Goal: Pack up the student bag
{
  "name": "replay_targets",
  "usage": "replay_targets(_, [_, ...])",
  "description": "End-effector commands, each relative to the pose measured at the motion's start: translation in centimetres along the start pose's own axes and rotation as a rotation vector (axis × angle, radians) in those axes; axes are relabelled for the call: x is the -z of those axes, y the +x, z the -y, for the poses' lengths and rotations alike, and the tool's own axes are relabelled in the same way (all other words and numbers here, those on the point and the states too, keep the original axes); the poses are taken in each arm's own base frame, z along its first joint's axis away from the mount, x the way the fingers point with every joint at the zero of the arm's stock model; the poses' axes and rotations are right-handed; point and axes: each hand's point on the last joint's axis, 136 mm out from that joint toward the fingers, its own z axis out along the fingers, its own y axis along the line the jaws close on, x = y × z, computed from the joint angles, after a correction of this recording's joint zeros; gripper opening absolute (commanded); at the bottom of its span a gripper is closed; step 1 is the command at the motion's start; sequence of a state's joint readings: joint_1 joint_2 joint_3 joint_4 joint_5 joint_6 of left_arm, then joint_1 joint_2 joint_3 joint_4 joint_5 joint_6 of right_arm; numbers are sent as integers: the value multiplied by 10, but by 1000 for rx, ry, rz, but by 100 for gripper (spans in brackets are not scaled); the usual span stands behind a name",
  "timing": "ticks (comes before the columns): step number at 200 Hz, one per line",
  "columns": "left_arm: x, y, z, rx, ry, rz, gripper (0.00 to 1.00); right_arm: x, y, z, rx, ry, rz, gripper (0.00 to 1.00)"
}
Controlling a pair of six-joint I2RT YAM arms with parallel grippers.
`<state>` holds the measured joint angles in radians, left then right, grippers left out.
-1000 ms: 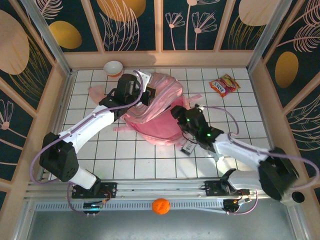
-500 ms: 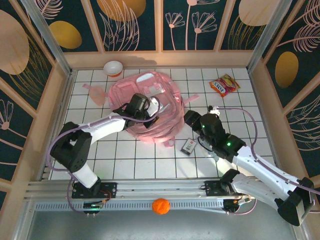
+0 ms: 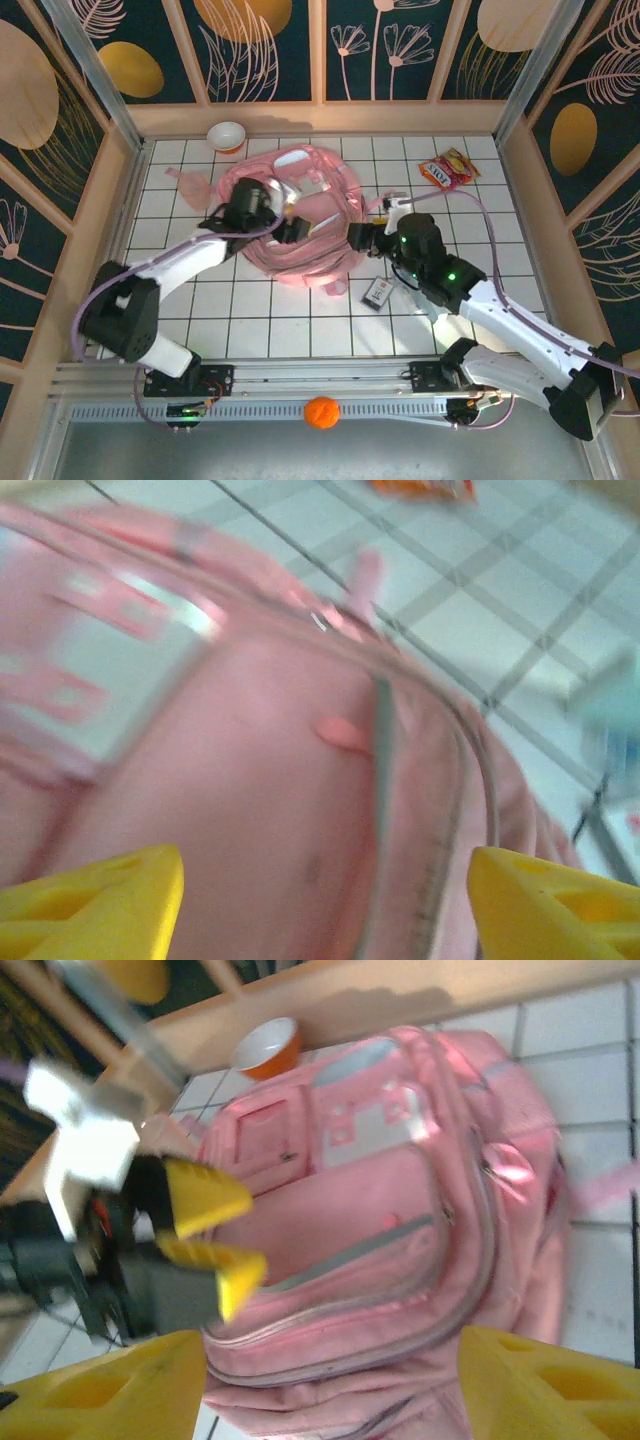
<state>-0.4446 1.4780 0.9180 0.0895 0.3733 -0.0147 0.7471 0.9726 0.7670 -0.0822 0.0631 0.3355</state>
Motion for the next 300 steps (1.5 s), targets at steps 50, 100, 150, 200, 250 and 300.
replay_targets(50, [101,-26,-67,390,-114,291,78,-47,62,-67,1091,-335,-327,67])
replay_targets(100, [127,-6,-74,487,-178,393,78,-104,119,-61,1343,-378,-474,70])
replay_targets(150, [131,4,-74,502,-202,394,78,-128,171,-48,1419,-442,-599,74])
replay_targets(200, [124,14,-78,549,-201,377,76,-156,182,-25,1434,-289,-571,43])
replay_targets(250, [123,18,-81,536,-231,347,74,-126,99,-56,1446,-327,-376,0])
replay_targets(300, [130,5,-62,408,-153,377,73,-75,-18,-58,1342,-435,-285,0])
